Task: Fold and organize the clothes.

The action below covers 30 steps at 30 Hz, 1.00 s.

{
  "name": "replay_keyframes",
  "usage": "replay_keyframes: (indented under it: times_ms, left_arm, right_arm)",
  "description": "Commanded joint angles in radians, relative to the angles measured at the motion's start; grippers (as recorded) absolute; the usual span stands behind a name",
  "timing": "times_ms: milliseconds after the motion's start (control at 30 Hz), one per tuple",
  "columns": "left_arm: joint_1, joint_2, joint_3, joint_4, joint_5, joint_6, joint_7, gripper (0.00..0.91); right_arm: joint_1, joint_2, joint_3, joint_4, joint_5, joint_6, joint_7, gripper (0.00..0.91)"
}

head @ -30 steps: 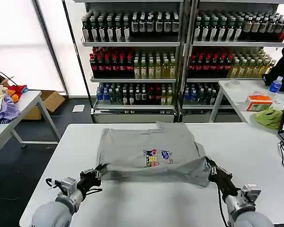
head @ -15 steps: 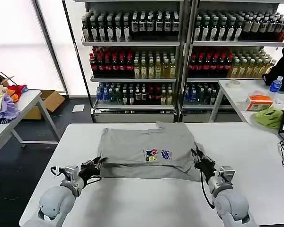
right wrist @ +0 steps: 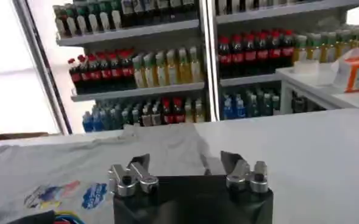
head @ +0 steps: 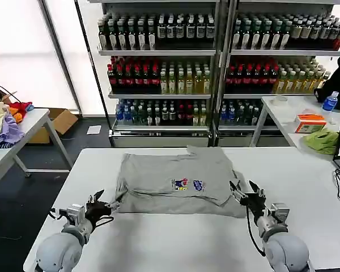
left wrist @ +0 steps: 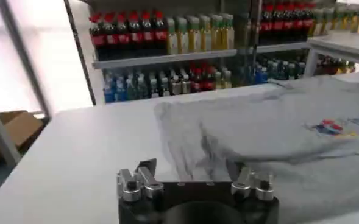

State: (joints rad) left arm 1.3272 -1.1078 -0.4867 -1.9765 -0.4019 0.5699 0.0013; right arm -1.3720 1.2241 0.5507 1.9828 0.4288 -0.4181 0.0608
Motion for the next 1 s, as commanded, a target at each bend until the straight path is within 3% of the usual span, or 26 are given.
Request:
replay_keyframes:
  times_ms: [33,100,133,167,267,333,367,467,1000]
  left_arm:
    - [0.083,-0.041,0.022,-0.015,0.006,0.001,-0.034,0.907]
    - [0.059,-0.045,0.029,0.017,0.004,0.000,-0.033,0.907]
    - [0.047,-0.045,0.031,0.026,0.001,-0.001,-0.031,0.907]
    - [0.041,-0.044,0.032,0.036,-0.002,-0.001,-0.029,0.887]
    - [0.022,-0.045,0.036,0.064,-0.015,-0.004,-0.018,0.423]
    - [0.018,-0.047,0.036,0.079,-0.021,-0.007,-0.017,0.302]
    - [0.019,-0.049,0.035,0.081,-0.022,-0.012,-0.015,0.141]
    - [0.020,-0.053,0.035,0.095,-0.038,-0.021,-0.009,0.030]
    - [0.023,-0.060,0.034,0.099,-0.051,-0.095,-0.008,0.010]
  right_arm:
    - [-0.111,0.013,0.006,0.038,-0.069,-0.015,0.039,0.907]
    - [-0.096,0.021,-0.006,0.015,-0.069,-0.023,0.051,0.343]
    - [-0.089,0.023,-0.011,0.003,-0.067,-0.023,0.051,0.000]
    - [-0.085,0.024,-0.015,-0.005,-0.067,-0.023,0.053,0.000]
    - [-0.070,0.029,-0.031,-0.026,-0.044,-0.029,0.059,0.000]
    - [-0.067,0.036,-0.039,-0.030,-0.048,-0.031,0.058,0.000]
    - [-0.067,0.038,-0.040,-0.031,-0.047,-0.033,0.057,0.000]
    - [-0.068,0.045,-0.046,-0.036,-0.050,-0.032,0.056,0.000]
    - [-0.078,0.038,-0.041,-0.040,-0.052,0.003,0.007,0.000]
